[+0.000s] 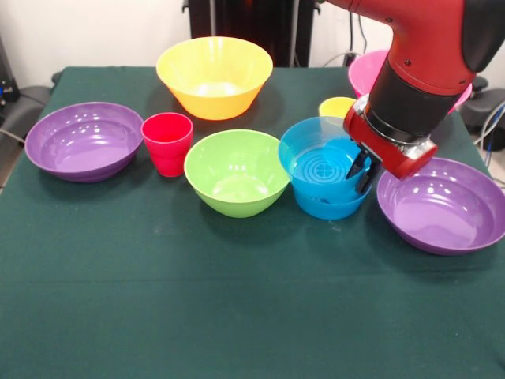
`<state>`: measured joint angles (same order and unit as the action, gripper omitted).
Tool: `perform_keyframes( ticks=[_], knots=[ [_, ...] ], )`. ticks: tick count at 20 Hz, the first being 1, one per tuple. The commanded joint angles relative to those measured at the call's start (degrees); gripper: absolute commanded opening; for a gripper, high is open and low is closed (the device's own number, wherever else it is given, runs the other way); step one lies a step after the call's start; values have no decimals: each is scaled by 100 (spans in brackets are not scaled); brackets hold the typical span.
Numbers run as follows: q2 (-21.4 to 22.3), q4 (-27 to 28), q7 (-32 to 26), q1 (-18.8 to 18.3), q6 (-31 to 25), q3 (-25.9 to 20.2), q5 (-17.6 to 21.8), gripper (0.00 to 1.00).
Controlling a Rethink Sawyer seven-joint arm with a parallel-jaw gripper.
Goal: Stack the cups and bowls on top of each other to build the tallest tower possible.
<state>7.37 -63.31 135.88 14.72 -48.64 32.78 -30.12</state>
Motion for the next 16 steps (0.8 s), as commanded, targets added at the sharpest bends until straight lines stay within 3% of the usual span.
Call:
perform_keyframes(
  ticks=[1, 16],
  knots=[
    [-125, -215, 1126, -54, 172, -630, -62, 0],
    [43, -459, 1335, 200, -58, -633, -116, 0]
  ],
)
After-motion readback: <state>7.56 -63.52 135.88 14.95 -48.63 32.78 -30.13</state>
